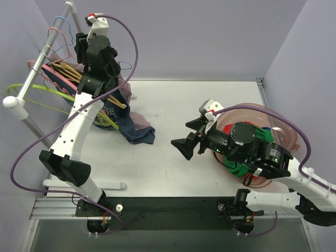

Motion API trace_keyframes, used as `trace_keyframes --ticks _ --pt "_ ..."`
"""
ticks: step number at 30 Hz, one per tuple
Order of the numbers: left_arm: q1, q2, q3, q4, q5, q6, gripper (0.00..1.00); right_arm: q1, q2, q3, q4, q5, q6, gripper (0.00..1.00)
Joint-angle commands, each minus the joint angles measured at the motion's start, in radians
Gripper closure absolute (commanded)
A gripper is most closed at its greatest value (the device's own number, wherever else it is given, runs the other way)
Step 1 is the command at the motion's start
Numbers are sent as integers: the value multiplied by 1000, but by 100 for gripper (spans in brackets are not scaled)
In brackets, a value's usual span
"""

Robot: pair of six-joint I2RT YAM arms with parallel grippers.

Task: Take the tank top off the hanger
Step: Place the hanger at the clothesline, then pick up the hanger from the clothesline.

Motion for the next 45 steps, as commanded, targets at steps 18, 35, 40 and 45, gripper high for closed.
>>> trace_keyframes --ticks 18,35,40,45 --pt "64 -57 3 26 21 2 50 -1 78 84 6 23 -48 20" --pt "81 -98 -55 8 54 -9 49 0 92 119 12 4 -35 20" --pt "113 -64 -32 -2 77 -22 50 0 103 124 7 0 -30 20" --pt "139 -20 29 -49 113 -51 53 0 118 156 -2 0 -45 20"
